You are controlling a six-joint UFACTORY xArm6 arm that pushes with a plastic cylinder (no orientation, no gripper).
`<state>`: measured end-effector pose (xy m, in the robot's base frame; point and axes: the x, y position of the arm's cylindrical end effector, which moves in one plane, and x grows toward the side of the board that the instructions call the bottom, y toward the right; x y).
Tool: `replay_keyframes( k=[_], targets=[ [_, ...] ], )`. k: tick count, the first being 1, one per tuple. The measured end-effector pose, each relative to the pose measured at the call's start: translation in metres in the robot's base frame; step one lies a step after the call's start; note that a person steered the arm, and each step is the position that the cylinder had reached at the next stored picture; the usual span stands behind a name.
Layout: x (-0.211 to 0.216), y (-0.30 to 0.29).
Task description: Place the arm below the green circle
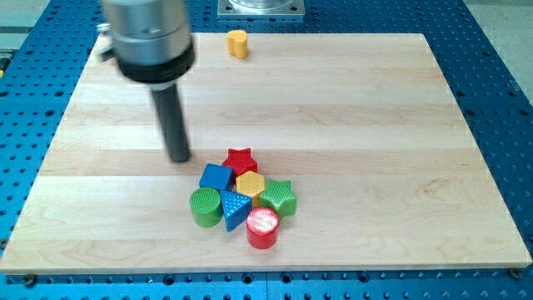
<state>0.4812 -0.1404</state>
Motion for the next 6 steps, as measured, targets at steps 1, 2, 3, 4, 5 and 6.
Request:
replay_keyframes(
  k=[1,2,3,4,5,6],
  targets=[
    [0.073,-0.015],
    [0.122,-0.015],
    [0.138,-0.012],
    [0.133,0.019],
    [0.118,0.084],
    [0.118,0.112]
  ],
)
